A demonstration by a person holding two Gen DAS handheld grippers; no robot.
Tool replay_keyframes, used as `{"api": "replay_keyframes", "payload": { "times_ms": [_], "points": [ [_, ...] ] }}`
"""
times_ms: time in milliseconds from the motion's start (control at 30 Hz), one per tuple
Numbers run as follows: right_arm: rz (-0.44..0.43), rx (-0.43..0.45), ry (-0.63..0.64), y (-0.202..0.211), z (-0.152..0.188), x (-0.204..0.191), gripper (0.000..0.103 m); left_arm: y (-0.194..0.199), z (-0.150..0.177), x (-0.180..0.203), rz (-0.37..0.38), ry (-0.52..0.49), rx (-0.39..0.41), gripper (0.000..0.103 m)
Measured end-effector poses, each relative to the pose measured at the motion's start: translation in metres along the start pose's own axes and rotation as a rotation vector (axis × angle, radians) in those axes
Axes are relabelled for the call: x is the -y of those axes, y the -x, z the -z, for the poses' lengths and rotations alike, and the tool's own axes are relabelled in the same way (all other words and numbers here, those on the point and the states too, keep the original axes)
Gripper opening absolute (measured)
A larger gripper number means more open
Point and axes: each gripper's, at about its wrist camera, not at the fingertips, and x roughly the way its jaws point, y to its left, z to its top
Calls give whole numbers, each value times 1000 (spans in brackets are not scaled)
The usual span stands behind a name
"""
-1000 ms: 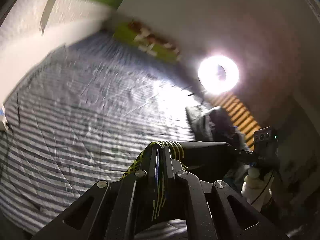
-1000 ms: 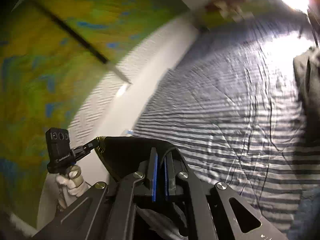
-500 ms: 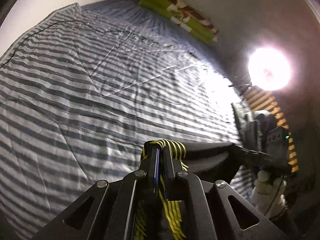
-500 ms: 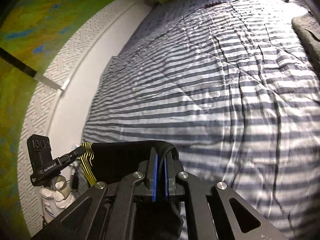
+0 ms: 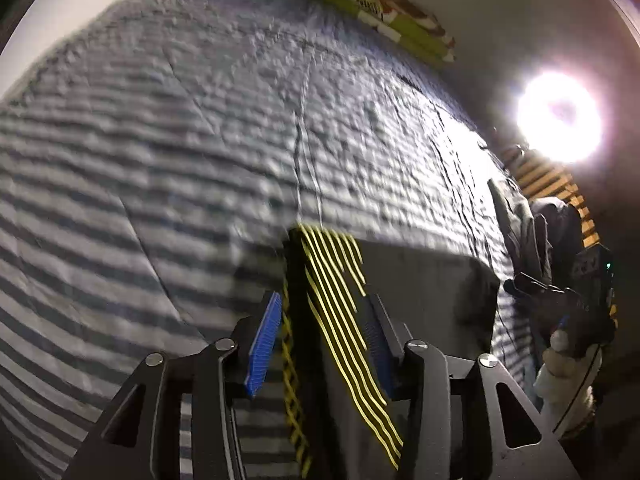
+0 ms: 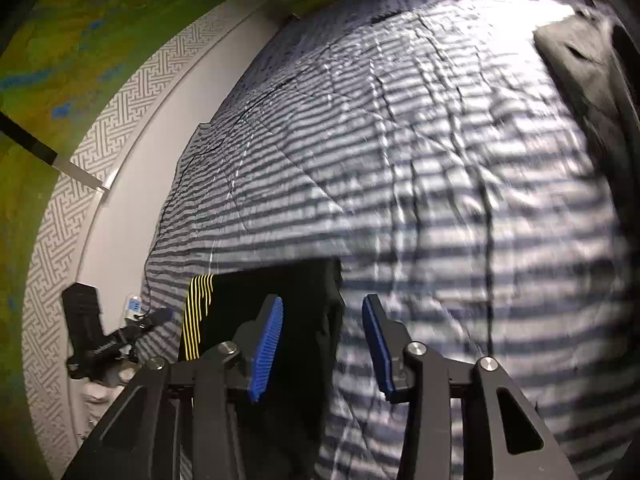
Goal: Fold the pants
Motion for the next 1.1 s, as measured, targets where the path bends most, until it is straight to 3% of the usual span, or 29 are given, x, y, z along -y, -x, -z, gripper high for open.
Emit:
{"api": "replay_keyframes", "payload": {
  "times_ms": [233, 367, 500, 567, 633, 667, 867, 1100],
  "points": [
    [-41, -68, -4, -24, 27, 2, 40, -24, 15, -7, -12, 39, -30, 53],
    [-20, -67, 14, -43, 30, -6, 40, -30, 14, -8, -11, 55, -25, 53],
    [-30, -53, 31, -60, 31, -13, 40, -42, 14, 4, -30, 7, -20, 51],
    [-22, -50, 60, -63, 31, -20, 38, -45, 14, 9, -61, -32, -27, 25],
    [-16, -77, 84, -70, 32, -26, 15, -49, 14, 14, -85, -45, -20, 10],
    [-1, -82, 96, -74, 34, -28, 12, -50, 14, 16, -85, -44, -17, 8],
    [12, -31, 153, -63, 36, -49, 7, -33, 15, 27, -132, -85, 56, 6],
    [-5, 55, 295, -51, 21, -108, 7, 16, -7, 19, -171, -86, 155, 6]
  ]
}}
